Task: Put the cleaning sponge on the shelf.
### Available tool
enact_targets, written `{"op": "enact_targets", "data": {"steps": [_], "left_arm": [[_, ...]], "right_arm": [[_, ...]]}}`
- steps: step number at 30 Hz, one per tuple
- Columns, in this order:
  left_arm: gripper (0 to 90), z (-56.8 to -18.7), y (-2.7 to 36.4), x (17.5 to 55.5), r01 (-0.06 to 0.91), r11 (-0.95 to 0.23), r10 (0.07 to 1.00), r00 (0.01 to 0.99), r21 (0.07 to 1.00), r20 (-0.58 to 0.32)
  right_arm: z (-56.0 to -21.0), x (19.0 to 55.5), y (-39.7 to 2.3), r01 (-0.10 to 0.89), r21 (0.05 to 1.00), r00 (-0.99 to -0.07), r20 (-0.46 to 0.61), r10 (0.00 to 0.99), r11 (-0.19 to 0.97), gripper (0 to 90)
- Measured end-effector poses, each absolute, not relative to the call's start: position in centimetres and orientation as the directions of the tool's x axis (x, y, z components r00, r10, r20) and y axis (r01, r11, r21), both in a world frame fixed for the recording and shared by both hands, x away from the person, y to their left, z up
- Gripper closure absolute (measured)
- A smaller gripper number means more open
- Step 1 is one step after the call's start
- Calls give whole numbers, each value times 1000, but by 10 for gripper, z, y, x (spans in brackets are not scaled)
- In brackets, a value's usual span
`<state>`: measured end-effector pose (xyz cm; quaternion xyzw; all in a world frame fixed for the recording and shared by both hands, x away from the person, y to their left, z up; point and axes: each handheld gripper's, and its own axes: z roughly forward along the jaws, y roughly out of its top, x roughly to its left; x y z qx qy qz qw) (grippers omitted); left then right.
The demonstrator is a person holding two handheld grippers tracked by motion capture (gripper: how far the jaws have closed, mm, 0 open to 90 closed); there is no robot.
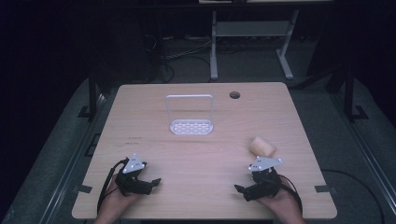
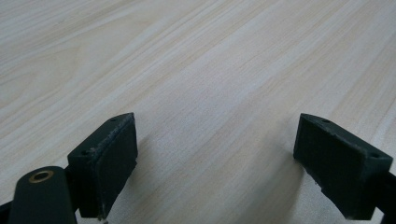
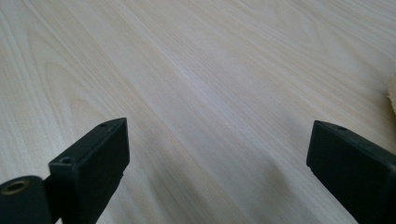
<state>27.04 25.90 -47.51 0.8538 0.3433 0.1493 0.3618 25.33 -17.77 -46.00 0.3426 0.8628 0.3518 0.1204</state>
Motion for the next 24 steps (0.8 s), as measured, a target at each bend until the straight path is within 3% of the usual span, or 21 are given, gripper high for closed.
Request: {"op": "enact_targets", "data": {"steps": [24], "left_arm": [[129,-475,259,270,479,-502,694,720,720,6]], "right_arm": [[-450,253,-207,531,698,-686,23,727,480,66]]}}
